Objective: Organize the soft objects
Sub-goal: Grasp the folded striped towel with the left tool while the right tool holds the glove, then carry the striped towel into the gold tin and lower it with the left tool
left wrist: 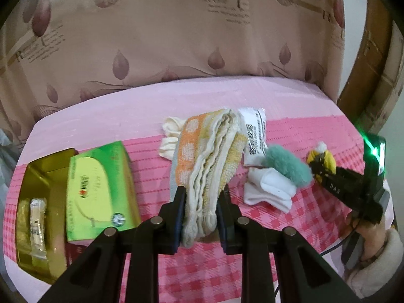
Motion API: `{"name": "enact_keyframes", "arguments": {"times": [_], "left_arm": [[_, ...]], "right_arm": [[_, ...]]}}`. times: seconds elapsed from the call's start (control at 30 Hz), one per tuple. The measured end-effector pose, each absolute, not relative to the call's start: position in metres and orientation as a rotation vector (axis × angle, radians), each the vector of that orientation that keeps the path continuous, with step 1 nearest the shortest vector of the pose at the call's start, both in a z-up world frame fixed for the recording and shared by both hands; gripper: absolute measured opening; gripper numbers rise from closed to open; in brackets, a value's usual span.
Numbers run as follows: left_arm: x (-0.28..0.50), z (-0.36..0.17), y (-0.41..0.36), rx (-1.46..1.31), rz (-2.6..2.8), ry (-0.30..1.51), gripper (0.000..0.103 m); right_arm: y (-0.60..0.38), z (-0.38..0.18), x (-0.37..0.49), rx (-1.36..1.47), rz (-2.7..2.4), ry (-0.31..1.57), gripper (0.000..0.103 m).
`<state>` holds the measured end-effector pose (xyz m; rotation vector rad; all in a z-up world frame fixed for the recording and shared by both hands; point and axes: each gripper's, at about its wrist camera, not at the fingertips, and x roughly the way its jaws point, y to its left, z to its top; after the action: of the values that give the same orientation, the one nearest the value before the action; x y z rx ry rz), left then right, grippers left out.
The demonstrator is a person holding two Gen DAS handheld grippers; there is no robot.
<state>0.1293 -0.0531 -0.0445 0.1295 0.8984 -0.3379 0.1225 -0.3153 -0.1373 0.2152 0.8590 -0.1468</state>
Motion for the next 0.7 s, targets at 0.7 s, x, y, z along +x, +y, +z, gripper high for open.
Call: {"name": "enact_keyframes", "arguments": {"times": [0.7], "left_arm": [[0.151, 0.007, 0.106, 0.079, 0.0, 0.829, 0.023]], "right_arm": [[-0.314, -0.138, 0.123, 0.21, -0.15, 0.861, 0.026]]}}
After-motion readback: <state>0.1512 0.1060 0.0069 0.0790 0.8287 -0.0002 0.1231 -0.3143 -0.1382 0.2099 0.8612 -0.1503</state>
